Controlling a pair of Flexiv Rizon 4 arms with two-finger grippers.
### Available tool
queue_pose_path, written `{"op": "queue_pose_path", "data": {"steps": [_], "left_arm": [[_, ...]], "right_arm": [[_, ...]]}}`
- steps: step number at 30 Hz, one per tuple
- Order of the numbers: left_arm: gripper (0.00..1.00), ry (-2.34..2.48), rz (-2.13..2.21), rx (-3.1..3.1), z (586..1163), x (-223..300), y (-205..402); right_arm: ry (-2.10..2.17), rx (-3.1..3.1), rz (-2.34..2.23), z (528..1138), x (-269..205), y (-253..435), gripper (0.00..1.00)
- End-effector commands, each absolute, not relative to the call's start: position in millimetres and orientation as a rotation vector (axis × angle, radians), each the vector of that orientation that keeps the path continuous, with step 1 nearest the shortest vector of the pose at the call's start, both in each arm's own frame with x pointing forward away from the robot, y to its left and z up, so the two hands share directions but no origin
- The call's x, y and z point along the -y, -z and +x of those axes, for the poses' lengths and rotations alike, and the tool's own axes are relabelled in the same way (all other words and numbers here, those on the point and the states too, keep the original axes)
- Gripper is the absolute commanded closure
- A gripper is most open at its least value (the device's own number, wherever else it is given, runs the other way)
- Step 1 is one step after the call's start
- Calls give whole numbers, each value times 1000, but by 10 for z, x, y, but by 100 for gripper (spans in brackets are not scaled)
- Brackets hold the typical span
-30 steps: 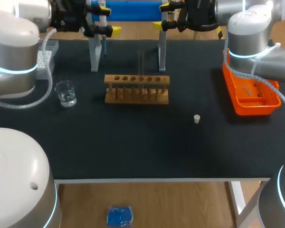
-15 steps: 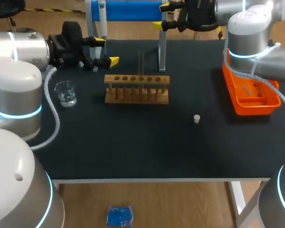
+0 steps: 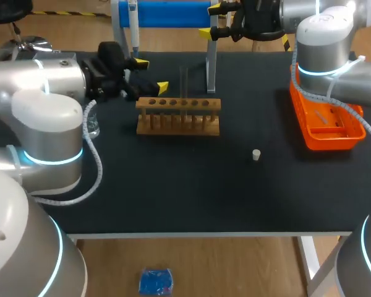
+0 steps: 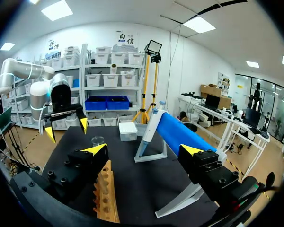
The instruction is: Invert the test tube, pick up the pipette, mount the tip to pipette, aspirate from beaker and dispense into the tube, eject the tip, return the pipette, and cap with the stopper.
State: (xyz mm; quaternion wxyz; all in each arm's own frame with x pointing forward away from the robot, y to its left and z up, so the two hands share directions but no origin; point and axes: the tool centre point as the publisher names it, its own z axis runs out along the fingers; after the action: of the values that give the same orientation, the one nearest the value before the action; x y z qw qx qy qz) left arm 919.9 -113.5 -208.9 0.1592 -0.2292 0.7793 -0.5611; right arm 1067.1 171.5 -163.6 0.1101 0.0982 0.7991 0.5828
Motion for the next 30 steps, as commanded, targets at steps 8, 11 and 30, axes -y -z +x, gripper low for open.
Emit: {"op": "queue_pose_path", "data": {"steps": [8,11,30], "left_arm": [[0,1604,-703,-2211,9314,1341,2272],[0,1584,-709,-2221,9298,1354,2280],[0,1584,-709,-2221,9298,1354,2280]], "right_arm": [[-1712,-2352,288,10672,-1707,1630,0],[-1712,-2352,288,10672,-1707,1630,0],[-1712,-2352,288,10672,-1707,1630,0]]}}
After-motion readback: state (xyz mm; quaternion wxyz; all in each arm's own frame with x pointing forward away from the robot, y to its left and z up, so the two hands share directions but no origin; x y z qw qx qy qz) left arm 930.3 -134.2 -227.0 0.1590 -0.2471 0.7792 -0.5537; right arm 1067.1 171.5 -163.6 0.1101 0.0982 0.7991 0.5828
